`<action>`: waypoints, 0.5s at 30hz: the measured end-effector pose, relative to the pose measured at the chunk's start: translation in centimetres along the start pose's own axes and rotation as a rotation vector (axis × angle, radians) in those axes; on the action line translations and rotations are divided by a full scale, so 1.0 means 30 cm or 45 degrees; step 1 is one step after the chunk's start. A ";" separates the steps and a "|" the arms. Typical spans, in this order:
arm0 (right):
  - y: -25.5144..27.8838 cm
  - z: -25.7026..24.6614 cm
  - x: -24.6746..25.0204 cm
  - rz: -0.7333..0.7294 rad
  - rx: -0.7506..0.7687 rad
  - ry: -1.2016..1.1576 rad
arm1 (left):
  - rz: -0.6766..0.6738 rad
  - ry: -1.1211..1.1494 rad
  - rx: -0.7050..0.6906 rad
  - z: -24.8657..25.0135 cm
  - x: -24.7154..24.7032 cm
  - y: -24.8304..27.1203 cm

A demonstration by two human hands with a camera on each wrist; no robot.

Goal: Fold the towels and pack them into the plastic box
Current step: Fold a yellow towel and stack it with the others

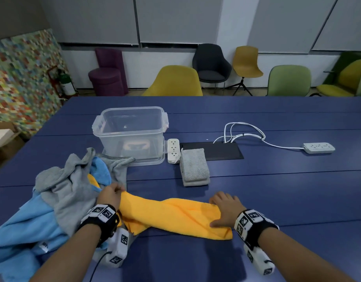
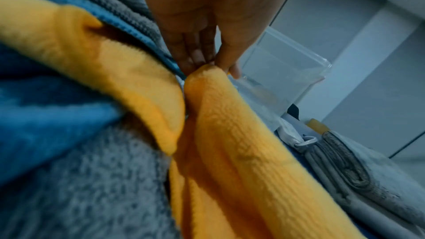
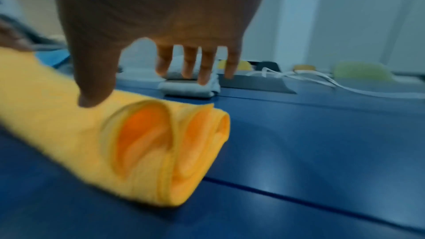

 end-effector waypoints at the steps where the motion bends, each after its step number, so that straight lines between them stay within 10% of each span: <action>1: 0.010 -0.017 -0.003 0.081 0.071 0.034 | -0.012 -0.021 -0.001 -0.009 -0.001 0.004; 5: 0.040 -0.071 -0.040 -0.022 0.285 0.228 | -0.031 -0.030 0.032 -0.035 -0.004 0.001; 15: 0.004 -0.011 -0.028 -0.379 0.003 -0.048 | -0.110 -0.155 0.079 -0.026 -0.022 -0.019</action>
Point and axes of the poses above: each hand's wrist, its own y-axis away from the middle knuckle, its own x-axis out of the back of the hand, z = x × y, the point moved 3 cm from there along -y, towards the middle knuckle, and after that the axes turned 13 degrees about -x, right-handed, at the moved point
